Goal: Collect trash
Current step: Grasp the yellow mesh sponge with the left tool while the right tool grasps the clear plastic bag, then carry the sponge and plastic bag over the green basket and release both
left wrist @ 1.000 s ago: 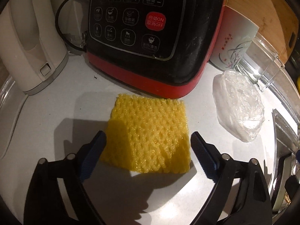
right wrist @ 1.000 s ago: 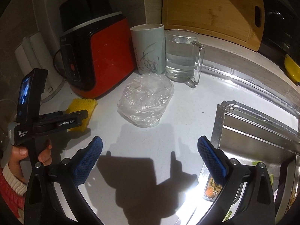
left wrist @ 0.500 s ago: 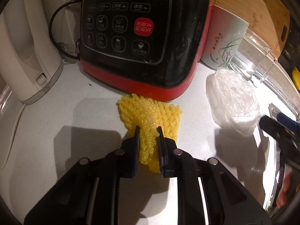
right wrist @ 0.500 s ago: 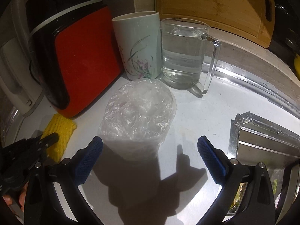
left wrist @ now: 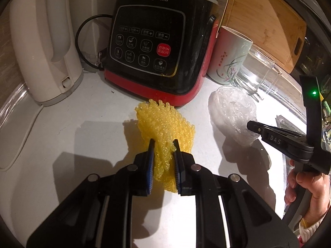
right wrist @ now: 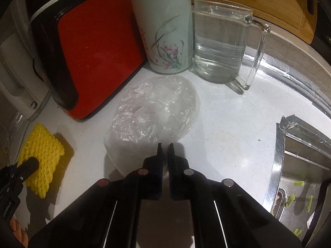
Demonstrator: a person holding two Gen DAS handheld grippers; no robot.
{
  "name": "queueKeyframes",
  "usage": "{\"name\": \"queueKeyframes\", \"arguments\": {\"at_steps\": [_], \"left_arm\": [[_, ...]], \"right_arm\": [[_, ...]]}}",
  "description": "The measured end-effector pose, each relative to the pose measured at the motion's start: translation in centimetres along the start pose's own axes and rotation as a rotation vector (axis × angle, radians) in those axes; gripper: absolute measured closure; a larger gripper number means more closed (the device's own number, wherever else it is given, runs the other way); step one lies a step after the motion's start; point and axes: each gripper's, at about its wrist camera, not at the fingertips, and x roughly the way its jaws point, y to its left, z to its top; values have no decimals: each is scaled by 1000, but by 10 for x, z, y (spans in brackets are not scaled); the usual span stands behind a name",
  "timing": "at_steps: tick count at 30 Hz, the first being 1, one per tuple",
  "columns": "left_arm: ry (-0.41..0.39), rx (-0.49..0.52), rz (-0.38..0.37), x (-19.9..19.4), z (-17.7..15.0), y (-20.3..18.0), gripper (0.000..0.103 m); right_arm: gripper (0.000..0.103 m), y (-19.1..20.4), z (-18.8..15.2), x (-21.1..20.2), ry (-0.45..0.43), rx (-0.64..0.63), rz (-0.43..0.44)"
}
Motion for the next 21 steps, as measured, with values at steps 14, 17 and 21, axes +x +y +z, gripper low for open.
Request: {"name": "queueKeyframes", "arguments": {"at_steps": [14,17,21], "left_arm": [[0,-28,-22,-94,-97,-40,87],[24,-34,-13,-119,-130,-52,87],[47,-25,-6,-154,-178,-69,87]], "right_arm": [[98,0,-117,-137,-75,-73,80],[98,-3,-155,-171,-69,-68,113],[98,-10,-208,-210,-53,-85,135]]}}
